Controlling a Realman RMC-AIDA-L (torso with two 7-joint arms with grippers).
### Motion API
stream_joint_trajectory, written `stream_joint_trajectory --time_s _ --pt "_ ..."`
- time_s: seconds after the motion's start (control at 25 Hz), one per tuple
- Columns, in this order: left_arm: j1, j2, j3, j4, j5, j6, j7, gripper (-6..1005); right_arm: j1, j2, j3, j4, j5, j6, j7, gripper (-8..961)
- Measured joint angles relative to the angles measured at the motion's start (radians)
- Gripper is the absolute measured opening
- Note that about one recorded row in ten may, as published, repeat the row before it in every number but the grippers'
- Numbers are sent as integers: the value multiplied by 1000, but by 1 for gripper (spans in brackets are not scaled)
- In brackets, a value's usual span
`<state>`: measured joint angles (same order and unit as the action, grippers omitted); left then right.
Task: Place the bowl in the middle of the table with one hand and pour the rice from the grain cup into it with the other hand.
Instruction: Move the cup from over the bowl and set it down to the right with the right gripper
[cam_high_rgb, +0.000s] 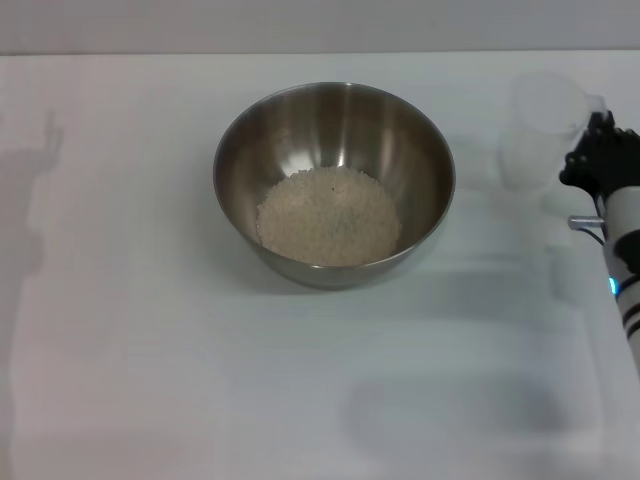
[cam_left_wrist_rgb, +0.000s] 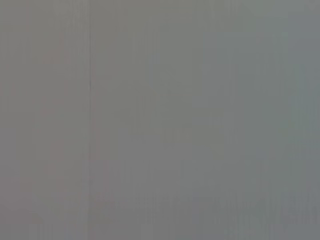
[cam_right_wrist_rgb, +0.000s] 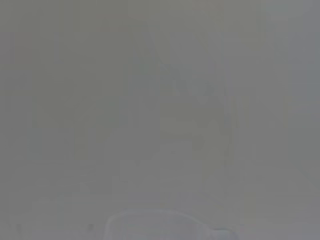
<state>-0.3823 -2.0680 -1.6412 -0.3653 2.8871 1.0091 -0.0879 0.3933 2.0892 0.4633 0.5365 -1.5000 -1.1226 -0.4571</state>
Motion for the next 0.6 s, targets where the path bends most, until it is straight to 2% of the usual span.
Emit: stream_joint_trajectory --time_s 0.6 --pt "-2 0 0 -7 0 -6 1 700 -14 0 -6 -38 28 19 44 0"
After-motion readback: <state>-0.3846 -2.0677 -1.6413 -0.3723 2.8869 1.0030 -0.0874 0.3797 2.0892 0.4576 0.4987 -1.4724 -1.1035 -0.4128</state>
